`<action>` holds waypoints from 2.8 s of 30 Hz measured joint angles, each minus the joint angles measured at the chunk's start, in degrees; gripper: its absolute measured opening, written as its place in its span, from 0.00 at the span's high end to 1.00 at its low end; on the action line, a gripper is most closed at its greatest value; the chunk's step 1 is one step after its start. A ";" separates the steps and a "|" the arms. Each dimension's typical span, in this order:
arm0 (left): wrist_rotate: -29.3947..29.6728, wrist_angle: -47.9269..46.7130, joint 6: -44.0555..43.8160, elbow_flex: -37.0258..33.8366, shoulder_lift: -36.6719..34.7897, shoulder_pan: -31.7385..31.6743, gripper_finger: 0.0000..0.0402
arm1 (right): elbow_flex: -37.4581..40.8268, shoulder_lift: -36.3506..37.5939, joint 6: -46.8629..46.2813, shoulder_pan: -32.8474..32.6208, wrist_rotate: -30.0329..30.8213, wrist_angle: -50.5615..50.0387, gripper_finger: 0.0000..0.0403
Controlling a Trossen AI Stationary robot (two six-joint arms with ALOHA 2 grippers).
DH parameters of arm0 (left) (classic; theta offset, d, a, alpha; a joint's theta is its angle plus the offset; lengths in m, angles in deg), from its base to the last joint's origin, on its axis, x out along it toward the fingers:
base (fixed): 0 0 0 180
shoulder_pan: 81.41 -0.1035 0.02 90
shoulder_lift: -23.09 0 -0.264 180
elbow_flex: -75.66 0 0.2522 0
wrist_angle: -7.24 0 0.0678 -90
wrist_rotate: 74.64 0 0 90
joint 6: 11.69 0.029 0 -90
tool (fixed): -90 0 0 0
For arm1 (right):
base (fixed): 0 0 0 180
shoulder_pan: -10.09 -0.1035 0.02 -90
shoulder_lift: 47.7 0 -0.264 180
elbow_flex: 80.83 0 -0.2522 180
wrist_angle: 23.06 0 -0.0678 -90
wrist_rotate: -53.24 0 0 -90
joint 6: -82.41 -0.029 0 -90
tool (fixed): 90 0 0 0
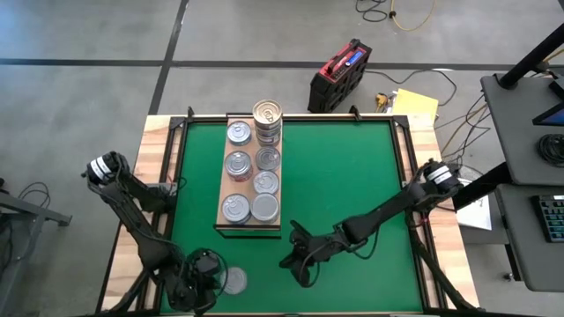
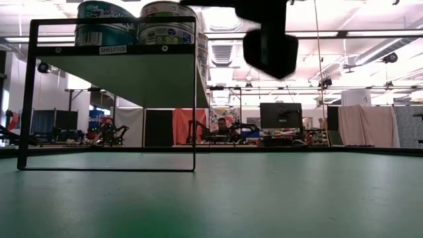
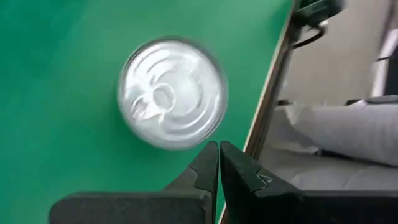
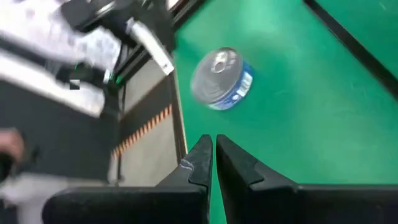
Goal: Stack canned seafood by type on shelf
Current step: Stack the blue tuna can on top of the blue tuna can on the shelf
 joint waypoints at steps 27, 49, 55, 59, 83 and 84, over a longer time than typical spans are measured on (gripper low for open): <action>6.41 44.28 -13.92 -19.99 -0.17 0.28 1.00 | -29.95 -26.50 -34.02 -2.00 4.60 -10.72 0.97; 3.68 21.74 -14.07 -12.53 -0.76 0.97 1.00 | -33.38 -28.78 -31.11 -1.72 14.74 -8.95 0.97; 3.66 27.37 -16.82 -16.67 -0.76 1.27 1.00 | -33.36 -28.78 -30.66 -1.74 15.41 -8.91 0.97; 3.30 27.00 -16.66 -16.56 -0.74 1.35 1.00 | -33.35 -28.78 -29.40 -1.74 15.38 -9.02 0.97; 5.83 21.48 -12.64 -10.23 11.31 1.28 1.00 | -33.31 -16.06 -36.38 -5.34 10.36 -51.71 0.97; 6.06 21.33 -12.57 -9.32 12.34 1.11 1.00 | -33.31 -16.06 -36.38 -5.60 10.38 -51.38 0.97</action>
